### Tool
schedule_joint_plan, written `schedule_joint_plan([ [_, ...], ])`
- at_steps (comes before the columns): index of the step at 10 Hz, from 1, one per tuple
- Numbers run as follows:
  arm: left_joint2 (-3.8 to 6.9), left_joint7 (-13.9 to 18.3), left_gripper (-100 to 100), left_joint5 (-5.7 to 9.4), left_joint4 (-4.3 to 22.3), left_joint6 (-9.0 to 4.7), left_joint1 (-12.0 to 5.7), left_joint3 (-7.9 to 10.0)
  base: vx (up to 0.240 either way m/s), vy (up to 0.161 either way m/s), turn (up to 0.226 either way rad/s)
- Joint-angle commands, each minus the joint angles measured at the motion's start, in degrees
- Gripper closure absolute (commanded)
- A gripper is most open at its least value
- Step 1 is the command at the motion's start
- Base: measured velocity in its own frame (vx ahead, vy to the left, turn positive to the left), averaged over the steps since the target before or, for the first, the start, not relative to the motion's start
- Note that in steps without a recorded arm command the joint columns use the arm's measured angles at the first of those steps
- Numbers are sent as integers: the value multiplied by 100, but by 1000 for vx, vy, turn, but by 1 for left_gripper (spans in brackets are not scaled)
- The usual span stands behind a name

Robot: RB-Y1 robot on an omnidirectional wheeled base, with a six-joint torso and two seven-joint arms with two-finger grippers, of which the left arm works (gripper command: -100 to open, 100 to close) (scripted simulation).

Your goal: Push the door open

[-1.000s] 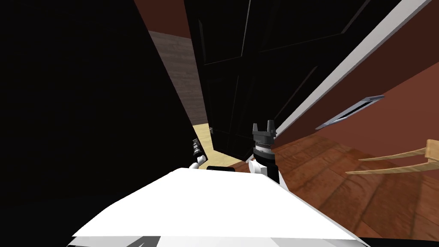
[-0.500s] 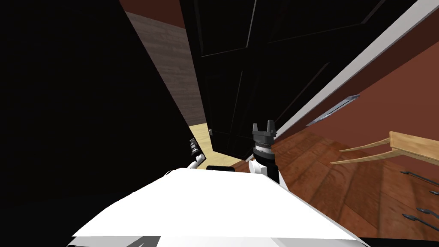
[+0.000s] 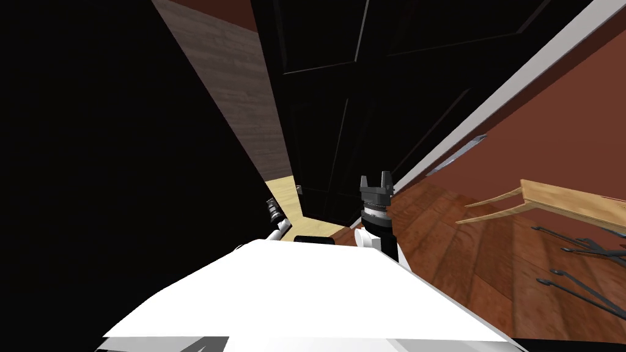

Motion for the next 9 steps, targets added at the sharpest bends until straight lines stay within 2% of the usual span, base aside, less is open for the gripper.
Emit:
schedule_joint_plan([
  [1,70,-117,100,151,-99,-176,40,178,50,104,-172],
  [2,70,-117,100,151,-99,-176,40,178,38,82,-54],
  [4,70,-117,100,151,-99,-176,40,178,3,32,72],
  [5,98,-195,100,320,-77,-323,12,341,19,81,-237],
  [6,49,-397,-100,366,-397,-147,146,327,-12,-43,-69],
  [8,21,-467,-100,425,-390,-161,132,356,-42,-191,55],
  [9,-37,-541,-100,488,-383,-176,117,386,-12,-195,-6],
])
